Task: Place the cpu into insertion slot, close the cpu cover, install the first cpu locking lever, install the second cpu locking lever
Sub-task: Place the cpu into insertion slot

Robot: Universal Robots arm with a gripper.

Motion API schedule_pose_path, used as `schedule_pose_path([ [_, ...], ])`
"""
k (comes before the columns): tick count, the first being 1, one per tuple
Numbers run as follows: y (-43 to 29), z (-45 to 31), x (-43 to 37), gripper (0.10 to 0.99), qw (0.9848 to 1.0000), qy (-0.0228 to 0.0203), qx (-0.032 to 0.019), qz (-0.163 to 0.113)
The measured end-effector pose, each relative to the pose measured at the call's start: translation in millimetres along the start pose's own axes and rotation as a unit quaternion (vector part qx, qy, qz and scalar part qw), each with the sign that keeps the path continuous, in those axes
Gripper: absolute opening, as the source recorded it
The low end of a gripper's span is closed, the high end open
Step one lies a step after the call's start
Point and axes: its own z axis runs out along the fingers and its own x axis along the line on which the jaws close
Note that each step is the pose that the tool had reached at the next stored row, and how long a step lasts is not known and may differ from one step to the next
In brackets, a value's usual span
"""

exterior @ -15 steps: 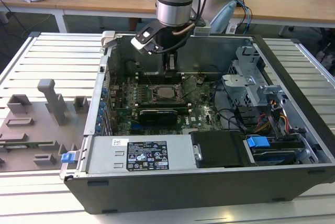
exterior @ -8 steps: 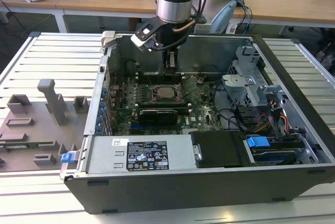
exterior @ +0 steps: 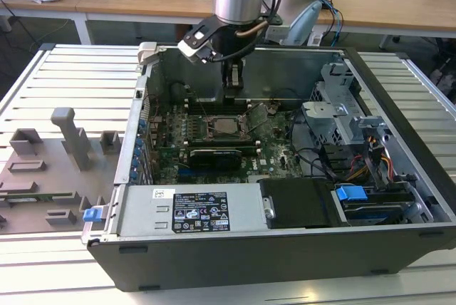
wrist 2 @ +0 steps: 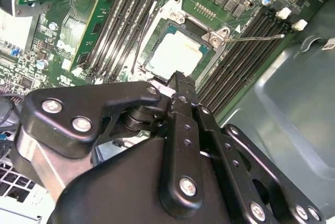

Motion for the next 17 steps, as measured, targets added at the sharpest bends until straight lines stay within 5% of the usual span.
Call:
schedule_pose_path([
  [17, 0.0, -19.0, -0.6, 0.106, 1.0000, 0.0000, 0.0000, 0.000],
])
